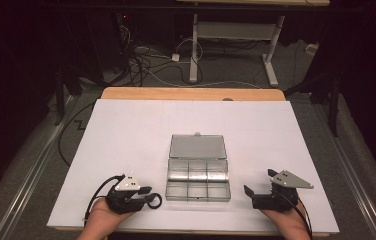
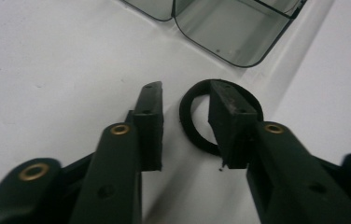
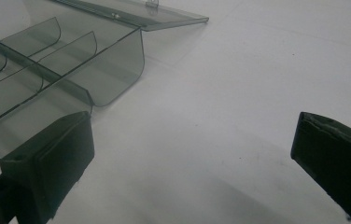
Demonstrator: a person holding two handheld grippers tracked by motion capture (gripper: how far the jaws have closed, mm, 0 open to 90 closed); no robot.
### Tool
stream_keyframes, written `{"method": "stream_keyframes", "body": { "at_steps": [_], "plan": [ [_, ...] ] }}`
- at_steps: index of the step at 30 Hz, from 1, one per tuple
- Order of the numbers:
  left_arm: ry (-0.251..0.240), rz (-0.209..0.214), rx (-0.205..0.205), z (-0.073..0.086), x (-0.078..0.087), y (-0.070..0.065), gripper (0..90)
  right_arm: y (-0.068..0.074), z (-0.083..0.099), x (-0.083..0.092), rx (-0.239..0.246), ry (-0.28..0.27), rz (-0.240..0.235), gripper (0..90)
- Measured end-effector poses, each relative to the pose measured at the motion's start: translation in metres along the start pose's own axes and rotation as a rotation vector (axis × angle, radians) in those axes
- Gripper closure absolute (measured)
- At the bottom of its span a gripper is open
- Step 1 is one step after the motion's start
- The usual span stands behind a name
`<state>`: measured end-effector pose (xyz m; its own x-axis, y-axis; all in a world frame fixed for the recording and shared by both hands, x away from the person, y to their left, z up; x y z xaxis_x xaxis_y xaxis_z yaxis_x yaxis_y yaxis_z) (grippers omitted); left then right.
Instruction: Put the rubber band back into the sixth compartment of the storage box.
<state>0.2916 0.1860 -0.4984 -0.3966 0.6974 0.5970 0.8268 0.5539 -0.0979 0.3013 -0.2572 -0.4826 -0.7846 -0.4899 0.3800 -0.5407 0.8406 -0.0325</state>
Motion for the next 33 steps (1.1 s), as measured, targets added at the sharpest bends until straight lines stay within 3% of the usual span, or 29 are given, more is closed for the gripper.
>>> {"method": "stream_keyframes", "body": {
  "at_steps": [7, 12, 22, 33],
  "plan": [
    [0.000, -0.005, -0.034, 0.001, -0.003, -0.004, 76.4, -0.001, 0.000, 0.000, -0.007, -0.006, 0.002, 0.4],
    [-0.012, 0.008, -0.030, 0.002, -0.004, -0.006, 83.4, 0.000, 0.000, 0.000, -0.008, -0.001, 0.001, 0.4],
    [-0.010, 0.016, -0.035, 0.001, -0.004, -0.005, 84.8, 0.000, 0.000, 0.000, -0.007, -0.003, -0.003, 0.4],
    [-0.065, -0.031, 0.000, 0.003, 0.006, 0.006, 84.8, 0.000, 0.000, 0.000, -0.007, -0.001, -0.003, 0.4]
  ]
}}
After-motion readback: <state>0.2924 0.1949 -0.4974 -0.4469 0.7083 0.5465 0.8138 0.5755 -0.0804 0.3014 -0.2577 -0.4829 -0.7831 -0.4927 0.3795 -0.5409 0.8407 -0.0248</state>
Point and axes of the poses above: each handheld gripper's, and its own axes: x roughly backward along the jaws, z roughly out of its underside, y roughly to its left, the point moved 1 cm from there along -x, roughly forward along the jaws, and after that the axes turned 9 degrees about -y, right-handed, at the moved point
